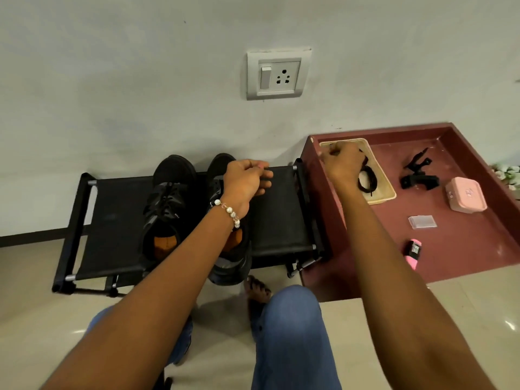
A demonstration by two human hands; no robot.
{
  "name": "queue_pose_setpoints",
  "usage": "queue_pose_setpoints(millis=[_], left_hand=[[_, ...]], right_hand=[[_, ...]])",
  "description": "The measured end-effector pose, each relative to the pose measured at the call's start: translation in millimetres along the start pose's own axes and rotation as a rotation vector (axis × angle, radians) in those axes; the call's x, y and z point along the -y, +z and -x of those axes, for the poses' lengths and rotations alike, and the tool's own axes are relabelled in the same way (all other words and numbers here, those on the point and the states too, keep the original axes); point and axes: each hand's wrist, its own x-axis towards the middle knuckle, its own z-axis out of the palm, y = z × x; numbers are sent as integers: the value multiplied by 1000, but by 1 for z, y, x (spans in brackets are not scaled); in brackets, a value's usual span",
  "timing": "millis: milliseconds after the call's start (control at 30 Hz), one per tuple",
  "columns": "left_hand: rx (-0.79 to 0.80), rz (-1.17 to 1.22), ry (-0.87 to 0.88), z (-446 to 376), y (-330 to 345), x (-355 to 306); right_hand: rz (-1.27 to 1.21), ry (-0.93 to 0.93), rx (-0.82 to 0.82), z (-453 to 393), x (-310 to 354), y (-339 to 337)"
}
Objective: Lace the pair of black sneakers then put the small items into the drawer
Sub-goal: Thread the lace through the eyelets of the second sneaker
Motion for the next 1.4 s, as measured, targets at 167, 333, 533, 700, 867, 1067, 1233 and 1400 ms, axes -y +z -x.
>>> queue_pose_setpoints(millis=[167, 333, 533, 700, 867, 1067, 1233, 1400], left_hand=[[-88, 28, 44, 41, -45, 5], [-269, 20, 120, 83, -117, 23], [-487, -112, 157, 97, -191, 50], [-545, -250, 141, 80, -217, 68], [-462, -312, 176, 50, -214, 78], [-369, -394, 219, 25, -210, 82], [-335, -158, 99, 16, -204, 85], [-228, 83, 7, 16, -203, 81]], right_hand=[[-296, 7, 186, 81, 34, 16], [-377, -31, 311, 160, 64, 38], [-362, -107, 475, 217, 94, 68], [-203, -211, 559, 224, 109, 109], [-116, -324, 564, 211, 116, 138], [-11, -479, 625, 203, 110, 156], [-179, -411, 549, 210, 103, 155], [-201, -370, 491, 214, 114, 161]])
